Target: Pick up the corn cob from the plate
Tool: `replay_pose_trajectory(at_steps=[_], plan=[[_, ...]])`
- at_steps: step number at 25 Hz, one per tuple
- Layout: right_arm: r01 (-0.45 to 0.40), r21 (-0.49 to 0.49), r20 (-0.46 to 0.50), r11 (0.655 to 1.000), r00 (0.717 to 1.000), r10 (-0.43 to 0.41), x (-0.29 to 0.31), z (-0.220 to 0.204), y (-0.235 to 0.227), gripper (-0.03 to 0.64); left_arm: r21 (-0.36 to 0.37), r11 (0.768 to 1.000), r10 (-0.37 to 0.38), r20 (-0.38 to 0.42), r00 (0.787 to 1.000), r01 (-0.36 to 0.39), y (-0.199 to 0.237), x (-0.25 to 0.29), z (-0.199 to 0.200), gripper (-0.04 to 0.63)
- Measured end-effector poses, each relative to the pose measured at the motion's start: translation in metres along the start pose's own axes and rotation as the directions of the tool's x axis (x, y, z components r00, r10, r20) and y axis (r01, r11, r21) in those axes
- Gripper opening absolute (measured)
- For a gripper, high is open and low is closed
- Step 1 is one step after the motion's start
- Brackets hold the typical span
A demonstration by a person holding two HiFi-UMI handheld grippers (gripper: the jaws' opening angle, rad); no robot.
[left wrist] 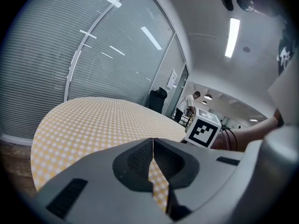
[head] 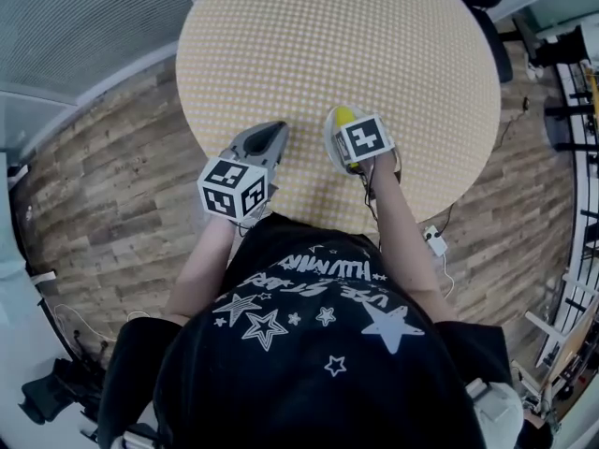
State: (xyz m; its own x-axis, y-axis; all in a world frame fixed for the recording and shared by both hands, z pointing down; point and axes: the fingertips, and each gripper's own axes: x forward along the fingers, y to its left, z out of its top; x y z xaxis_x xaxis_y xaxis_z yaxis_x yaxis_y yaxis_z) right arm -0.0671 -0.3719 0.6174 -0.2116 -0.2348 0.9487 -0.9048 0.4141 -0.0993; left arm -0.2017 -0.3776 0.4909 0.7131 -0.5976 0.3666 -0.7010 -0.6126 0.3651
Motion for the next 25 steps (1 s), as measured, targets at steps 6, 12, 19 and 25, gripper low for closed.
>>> replay_pose_trajectory(at_steps=[6, 12, 19, 25], plan=[[0.030, -0.060, 0.079, 0.998, 0.997, -0.026, -0.009, -0.003, 0.002, 0.267, 0.017, 1.000, 0.002, -0.003, 1.000, -0.001, -0.013, -0.003, -0.003, 0.011], [-0.073, 0.000, 0.187, 0.997, 0.980, 0.071, -0.036, -0.011, -0.007, 0.267, 0.038, 0.998, 0.043, 0.020, 0.999, -0.044, -0.036, -0.008, 0.001, 0.011], [-0.218, -0.006, 0.360, 0.976, 0.910, 0.205, -0.084, -0.002, -0.014, 0.267, 0.022, 0.992, 0.120, 0.054, 0.991, -0.121, -0.063, -0.014, -0.002, 0.011], [-0.344, -0.067, 0.488, 0.936, 0.807, 0.332, -0.134, -0.008, -0.011, 0.267, 0.030, 0.984, 0.171, 0.068, 0.983, -0.173, -0.097, -0.019, -0.008, 0.011]])
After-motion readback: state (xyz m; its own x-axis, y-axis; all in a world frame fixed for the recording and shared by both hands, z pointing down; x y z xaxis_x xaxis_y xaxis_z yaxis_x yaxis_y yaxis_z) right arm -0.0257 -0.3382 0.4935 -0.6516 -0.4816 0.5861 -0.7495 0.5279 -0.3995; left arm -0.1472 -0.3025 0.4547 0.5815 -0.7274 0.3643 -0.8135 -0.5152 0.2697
